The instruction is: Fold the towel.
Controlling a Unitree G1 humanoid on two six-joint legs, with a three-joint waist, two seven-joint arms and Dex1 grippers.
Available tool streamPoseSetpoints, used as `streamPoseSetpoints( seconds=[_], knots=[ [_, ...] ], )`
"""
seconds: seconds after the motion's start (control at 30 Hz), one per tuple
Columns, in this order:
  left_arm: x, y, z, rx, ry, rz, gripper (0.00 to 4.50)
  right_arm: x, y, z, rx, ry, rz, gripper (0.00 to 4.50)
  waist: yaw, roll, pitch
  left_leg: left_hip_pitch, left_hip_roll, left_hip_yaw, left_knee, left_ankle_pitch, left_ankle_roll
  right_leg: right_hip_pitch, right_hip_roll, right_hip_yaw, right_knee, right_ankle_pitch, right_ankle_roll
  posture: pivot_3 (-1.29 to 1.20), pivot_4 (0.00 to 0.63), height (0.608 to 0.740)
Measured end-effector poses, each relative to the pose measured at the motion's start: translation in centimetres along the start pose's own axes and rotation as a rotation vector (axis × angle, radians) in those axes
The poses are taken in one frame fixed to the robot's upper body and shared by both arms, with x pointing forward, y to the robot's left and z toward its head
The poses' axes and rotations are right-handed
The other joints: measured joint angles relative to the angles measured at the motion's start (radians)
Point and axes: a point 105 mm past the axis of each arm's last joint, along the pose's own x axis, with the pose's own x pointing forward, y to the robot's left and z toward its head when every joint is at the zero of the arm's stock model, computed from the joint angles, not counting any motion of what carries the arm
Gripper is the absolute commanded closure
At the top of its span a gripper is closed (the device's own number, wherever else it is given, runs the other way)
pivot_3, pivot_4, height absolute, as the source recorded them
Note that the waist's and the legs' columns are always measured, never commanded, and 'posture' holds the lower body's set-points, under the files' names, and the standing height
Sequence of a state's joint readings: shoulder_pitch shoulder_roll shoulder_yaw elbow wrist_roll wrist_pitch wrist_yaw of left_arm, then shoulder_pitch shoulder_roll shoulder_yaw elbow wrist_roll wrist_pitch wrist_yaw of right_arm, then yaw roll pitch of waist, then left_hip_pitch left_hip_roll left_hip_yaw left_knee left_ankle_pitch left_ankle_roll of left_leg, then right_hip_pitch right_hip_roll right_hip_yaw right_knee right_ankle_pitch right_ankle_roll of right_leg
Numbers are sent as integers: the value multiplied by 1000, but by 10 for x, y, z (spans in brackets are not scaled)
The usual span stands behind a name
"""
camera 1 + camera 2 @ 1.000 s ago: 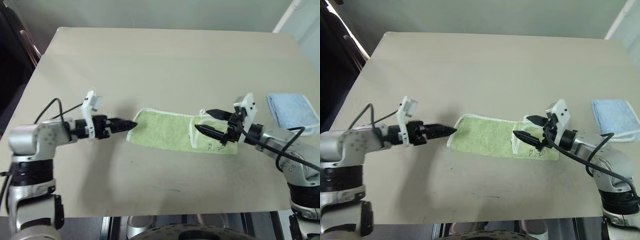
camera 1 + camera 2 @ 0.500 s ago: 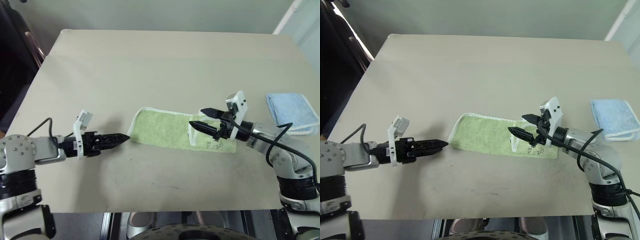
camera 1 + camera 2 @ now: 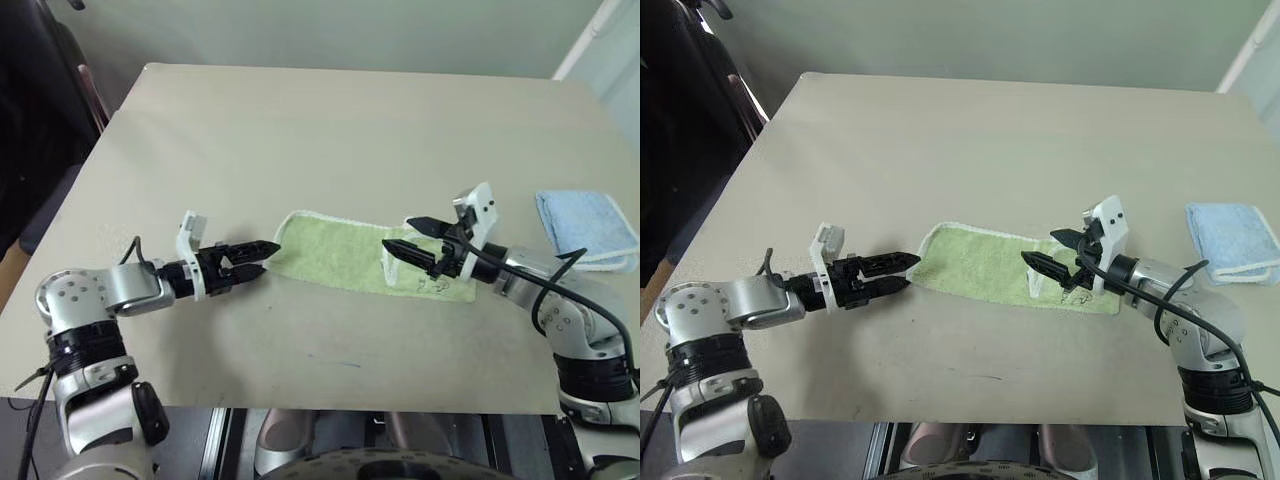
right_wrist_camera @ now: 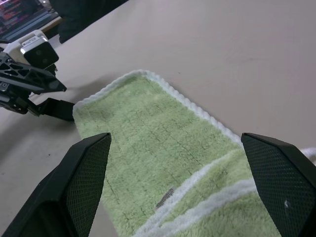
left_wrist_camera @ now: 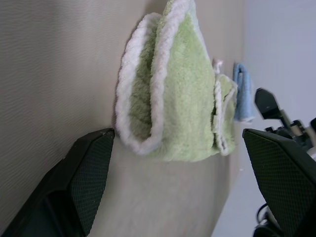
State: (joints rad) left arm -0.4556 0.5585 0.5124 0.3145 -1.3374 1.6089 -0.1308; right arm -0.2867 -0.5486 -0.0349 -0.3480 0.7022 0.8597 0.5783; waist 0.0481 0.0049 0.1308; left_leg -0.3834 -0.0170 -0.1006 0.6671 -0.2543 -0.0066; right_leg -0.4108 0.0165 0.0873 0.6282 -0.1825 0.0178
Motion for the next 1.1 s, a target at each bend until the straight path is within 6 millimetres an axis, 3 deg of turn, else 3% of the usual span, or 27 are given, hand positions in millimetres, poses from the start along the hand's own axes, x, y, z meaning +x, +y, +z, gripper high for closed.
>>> streamPoseSetpoints(
  seconds=[0.13, 0.23, 0.6, 0.87, 1.1],
  knots=[
    [0, -1, 1, -8, 11, -6, 0, -1, -2, 1, 0, -4, -16, 39, 0, 0, 0, 0, 0, -2, -4, 5, -3, -1, 1, 0, 0, 0, -1, 0, 150, 740],
    [0, -1, 0, -13, 23, -8, 534, -1, -3, 1, 0, -3, -21, 0, 0, 0, 0, -1, 0, -3, -5, 7, -10, -1, 1, 0, 0, -1, -2, 0, 150, 740],
    [8, -3, -6, -16, 66, -20, 4473, -2, -9, -1, 1, 9, -55, 0, -1, -7, 4, -2, 0, -2, -5, 4, -14, -4, 2, -1, -1, -10, -1, 0, 150, 740],
    [6, -11, -1, 8, 65, -35, 4473, -6, -11, -3, 10, 7, -71, 0, -1, -10, 6, -2, 1, -2, -6, 2, -14, -4, 2, -1, 0, -9, 5, 0, 150, 740],
    [14, -43, 1, 131, 133, -112, 4473, -22, -14, 1, 7, -11, -97, 0, 0, -12, 7, -2, 1, -2, -5, 2, -14, -3, 2, -1, 0, -11, 0, 0, 150, 740]
  ],
)
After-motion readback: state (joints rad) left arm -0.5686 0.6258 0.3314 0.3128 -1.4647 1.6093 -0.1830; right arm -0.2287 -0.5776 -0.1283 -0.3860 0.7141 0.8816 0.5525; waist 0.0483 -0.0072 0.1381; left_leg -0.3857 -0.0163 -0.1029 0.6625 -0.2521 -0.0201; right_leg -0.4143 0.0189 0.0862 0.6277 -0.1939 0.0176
